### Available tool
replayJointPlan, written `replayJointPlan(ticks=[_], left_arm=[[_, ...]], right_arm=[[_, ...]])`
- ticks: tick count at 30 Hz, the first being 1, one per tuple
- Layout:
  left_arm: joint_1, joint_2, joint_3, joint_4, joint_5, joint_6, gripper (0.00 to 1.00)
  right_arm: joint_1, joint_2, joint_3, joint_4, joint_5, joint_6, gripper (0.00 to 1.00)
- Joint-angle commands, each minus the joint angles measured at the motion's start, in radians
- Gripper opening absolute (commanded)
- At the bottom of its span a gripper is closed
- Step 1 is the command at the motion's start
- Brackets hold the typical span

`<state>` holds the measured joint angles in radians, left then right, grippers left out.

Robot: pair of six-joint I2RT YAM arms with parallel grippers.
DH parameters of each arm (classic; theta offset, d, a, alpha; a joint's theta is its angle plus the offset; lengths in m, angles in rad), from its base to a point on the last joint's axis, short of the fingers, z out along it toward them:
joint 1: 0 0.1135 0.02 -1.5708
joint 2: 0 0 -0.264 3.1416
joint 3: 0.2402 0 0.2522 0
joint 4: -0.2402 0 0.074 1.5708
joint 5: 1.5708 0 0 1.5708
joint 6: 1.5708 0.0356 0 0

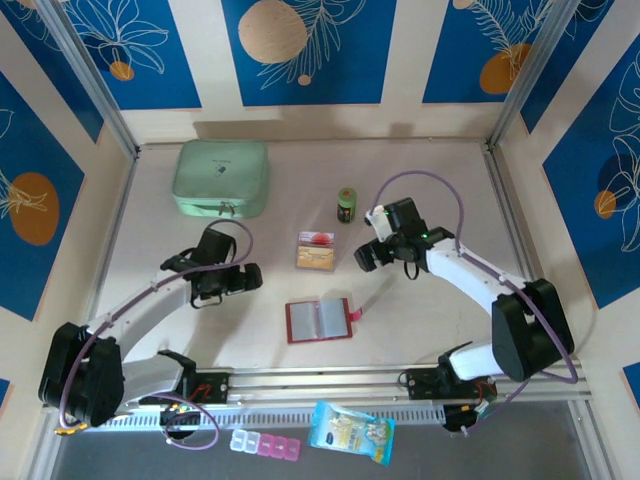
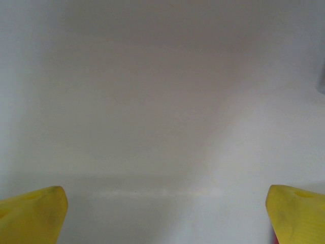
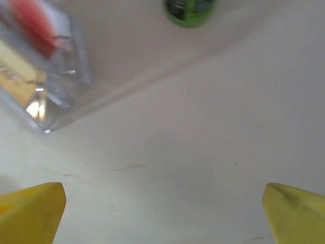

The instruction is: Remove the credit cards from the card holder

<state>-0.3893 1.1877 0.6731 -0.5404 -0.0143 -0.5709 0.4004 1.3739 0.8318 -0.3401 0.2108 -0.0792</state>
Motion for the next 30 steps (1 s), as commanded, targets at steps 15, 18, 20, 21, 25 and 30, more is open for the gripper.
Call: replayJointPlan(ticks=[15, 18, 20, 21, 25, 30], left_arm=[[0.106, 0.055, -0.024, 0.322, -0.591, 0.425, 0.99], [0.138, 0.052, -0.079, 0.442, -0.57, 0.449, 0.99], [0.146, 0.055, -0.112, 0.524, -0.572, 0.471, 0.99], [0.151, 0.059, -0.128, 0.568, -0.572, 0.48, 0.99], [0.171, 0.057, -0.206, 0.733, -0.546, 0.495, 0.99], [0.198, 0.035, -0.28, 0.907, -0.496, 0.51, 0.99]], right_arm=[[-0.281, -0.006, -0.211, 0.489, 0.005, 0.166, 0.99], [-0.325, -0.006, -0.252, 0.585, 0.018, 0.185, 0.99], [-0.346, -0.006, -0.278, 0.648, 0.026, 0.185, 0.99], [-0.355, -0.005, -0.291, 0.68, 0.026, 0.193, 0.99], [-0.359, -0.016, -0.348, 0.803, 0.006, 0.199, 0.99], [-0.359, -0.027, -0.377, 0.863, 0.001, 0.195, 0.99]])
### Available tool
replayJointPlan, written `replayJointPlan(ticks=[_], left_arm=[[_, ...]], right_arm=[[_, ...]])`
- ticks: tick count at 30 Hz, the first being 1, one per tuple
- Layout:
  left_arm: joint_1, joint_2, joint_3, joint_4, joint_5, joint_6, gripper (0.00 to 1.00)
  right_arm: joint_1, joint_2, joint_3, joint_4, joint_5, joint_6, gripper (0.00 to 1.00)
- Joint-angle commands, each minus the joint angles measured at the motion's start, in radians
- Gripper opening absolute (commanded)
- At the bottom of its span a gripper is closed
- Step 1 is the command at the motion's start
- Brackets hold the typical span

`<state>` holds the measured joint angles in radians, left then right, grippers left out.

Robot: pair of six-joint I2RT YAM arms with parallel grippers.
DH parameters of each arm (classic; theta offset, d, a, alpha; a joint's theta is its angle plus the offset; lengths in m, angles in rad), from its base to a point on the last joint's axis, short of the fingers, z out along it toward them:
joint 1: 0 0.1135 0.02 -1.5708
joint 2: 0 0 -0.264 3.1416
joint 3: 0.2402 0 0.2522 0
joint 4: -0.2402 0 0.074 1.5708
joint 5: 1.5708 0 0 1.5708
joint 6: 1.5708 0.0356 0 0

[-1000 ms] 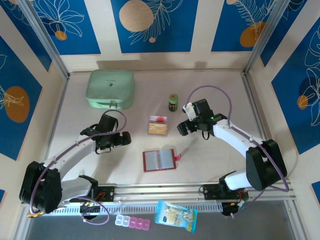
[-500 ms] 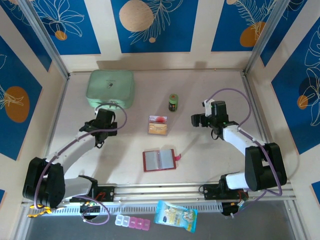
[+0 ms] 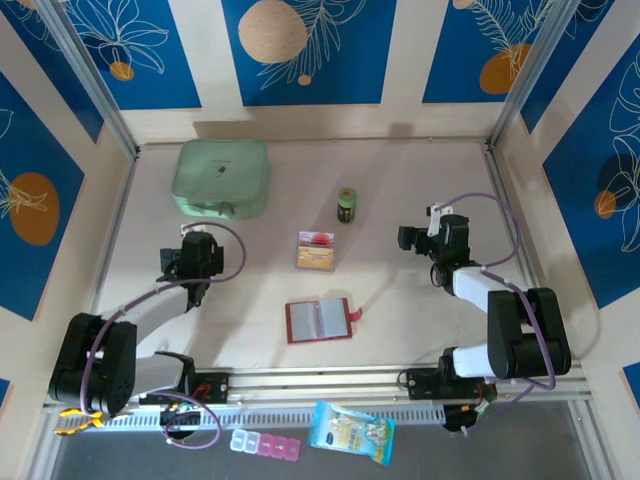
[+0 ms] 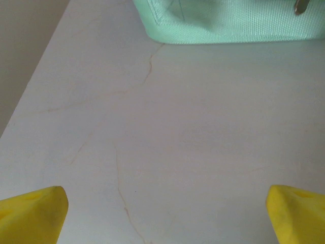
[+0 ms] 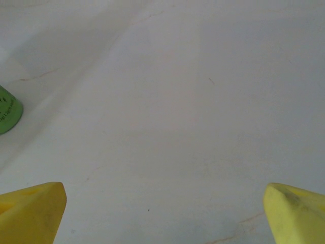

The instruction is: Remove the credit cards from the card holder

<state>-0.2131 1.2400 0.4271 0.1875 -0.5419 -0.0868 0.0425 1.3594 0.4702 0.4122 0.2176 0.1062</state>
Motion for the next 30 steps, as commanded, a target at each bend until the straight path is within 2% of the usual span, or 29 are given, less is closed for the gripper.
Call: replayJointPlan(ticks=[1, 10, 17, 21, 24, 30], left_arm=[[0.032, -0.019, -0.051, 0.231, 0.053, 0.025, 0.99], [0.081, 0.101, -0.054, 0.493, 0.193, 0.049, 0.99], [0.096, 0.171, -0.018, 0.542, 0.246, 0.092, 0.99], [0.104, 0.271, -0.079, 0.77, 0.272, 0.108, 0.99], [0.105, 0.33, -0.091, 0.841, 0.317, 0.123, 0.99], [0.108, 0.33, -0.065, 0.786, 0.335, 0.126, 0.99]], right_arm=[[-0.001, -0.011, -0.02, 0.128, -0.006, 0.011, 0.99], [-0.018, 0.083, -0.033, 0.292, -0.018, 0.012, 0.99], [-0.025, 0.133, -0.03, 0.329, -0.046, 0.01, 0.99], [-0.035, 0.149, -0.04, 0.36, -0.085, 0.006, 0.99], [-0.045, 0.162, -0.052, 0.39, -0.153, -0.01, 0.99], [-0.046, 0.164, -0.051, 0.387, -0.153, -0.01, 0.99]])
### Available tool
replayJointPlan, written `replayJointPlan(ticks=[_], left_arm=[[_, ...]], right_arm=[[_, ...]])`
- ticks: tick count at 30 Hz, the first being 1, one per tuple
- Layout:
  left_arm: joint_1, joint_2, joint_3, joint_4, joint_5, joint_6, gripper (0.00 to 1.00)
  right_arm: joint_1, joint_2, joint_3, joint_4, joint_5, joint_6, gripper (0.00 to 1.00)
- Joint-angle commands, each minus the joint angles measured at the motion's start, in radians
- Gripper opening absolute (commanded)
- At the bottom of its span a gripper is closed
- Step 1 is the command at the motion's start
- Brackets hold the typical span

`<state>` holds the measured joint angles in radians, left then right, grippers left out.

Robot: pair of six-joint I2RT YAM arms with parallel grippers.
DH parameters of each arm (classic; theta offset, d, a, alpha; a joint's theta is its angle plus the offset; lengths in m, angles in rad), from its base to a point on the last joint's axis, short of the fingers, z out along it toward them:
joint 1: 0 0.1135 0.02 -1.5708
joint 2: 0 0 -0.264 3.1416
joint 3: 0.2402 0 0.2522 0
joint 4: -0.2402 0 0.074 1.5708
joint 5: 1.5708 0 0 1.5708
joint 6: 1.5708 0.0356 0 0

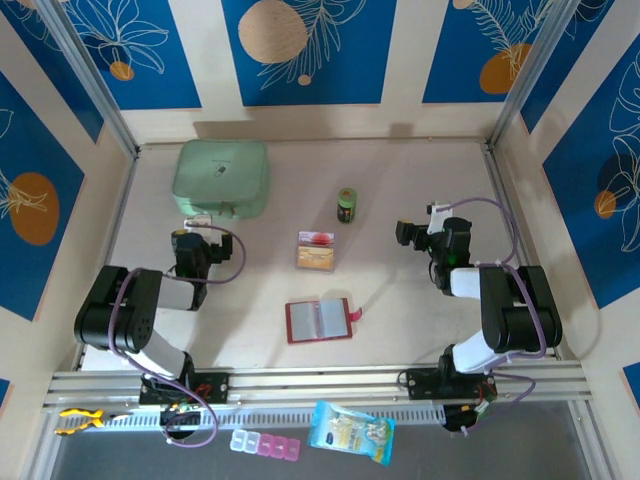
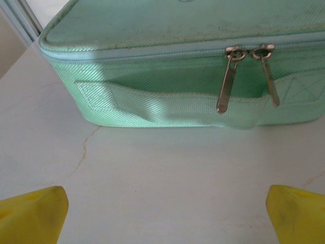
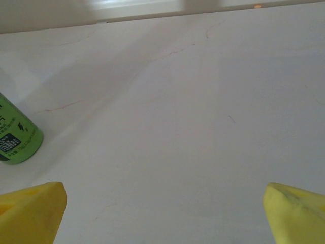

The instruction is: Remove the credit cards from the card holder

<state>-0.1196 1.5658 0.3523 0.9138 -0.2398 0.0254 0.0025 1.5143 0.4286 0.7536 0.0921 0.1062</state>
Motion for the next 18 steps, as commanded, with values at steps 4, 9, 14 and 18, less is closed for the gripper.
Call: replayJointPlan(ticks=[4, 9, 14, 18], left_arm=[[0.015, 0.002, 0.011, 0.052, 0.031, 0.013, 1.0], [0.012, 0.002, 0.006, 0.064, 0.029, 0.016, 1.0], [0.013, 0.002, 0.005, 0.066, 0.028, 0.016, 1.0], [0.013, 0.001, 0.004, 0.066, 0.029, 0.016, 1.0]], right_arm=[[-0.004, 0.007, -0.01, 0.048, -0.028, -0.01, 0.99], [-0.004, 0.008, -0.01, 0.048, -0.027, -0.01, 0.99], [-0.005, 0.007, -0.011, 0.049, -0.026, -0.01, 0.99], [-0.004, 0.008, -0.01, 0.049, -0.025, -0.011, 0.99]])
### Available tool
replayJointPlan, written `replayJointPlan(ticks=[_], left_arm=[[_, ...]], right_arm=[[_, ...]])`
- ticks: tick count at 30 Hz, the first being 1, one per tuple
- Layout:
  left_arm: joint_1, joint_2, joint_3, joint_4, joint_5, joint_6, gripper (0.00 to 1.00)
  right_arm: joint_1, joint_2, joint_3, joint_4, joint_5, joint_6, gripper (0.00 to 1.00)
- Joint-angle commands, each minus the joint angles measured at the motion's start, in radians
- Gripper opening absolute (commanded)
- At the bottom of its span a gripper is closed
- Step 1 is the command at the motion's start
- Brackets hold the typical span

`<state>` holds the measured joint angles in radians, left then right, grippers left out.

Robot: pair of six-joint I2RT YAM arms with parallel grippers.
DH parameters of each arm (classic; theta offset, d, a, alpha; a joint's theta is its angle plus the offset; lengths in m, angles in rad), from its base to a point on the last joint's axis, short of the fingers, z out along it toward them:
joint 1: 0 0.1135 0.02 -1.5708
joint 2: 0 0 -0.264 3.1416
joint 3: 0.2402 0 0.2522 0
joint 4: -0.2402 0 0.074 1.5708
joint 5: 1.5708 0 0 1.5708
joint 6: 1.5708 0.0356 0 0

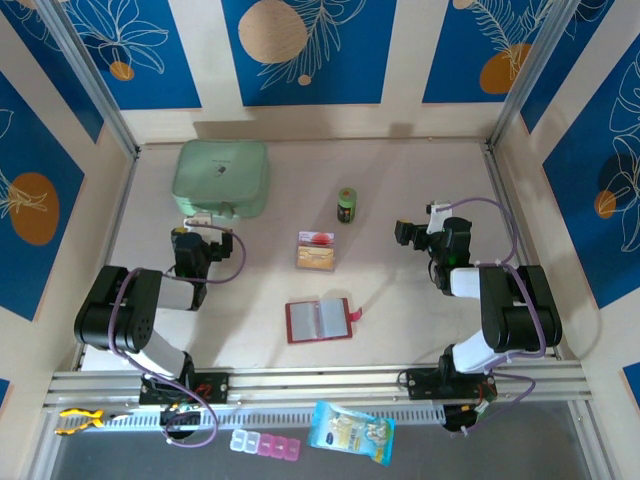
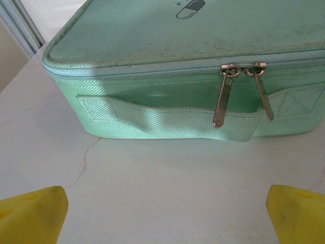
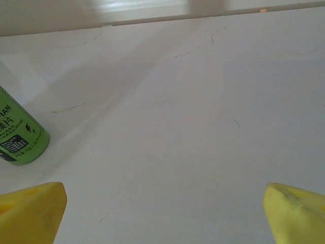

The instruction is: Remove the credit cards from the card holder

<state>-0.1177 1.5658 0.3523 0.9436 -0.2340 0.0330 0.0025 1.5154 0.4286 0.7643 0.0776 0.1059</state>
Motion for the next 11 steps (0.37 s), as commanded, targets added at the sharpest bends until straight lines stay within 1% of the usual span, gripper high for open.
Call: replayJointPlan(ticks=[1, 11], left_arm=[[0.01, 0.0, 0.004, 0.037, 0.022, 0.008, 1.0], [0.011, 0.001, 0.007, 0.032, 0.025, 0.007, 1.0]], right_arm=[[-0.004, 0.006, -0.01, 0.037, -0.011, -0.011, 0.99], [-0.001, 0.006, -0.013, 0.039, -0.01, -0.015, 0.99]])
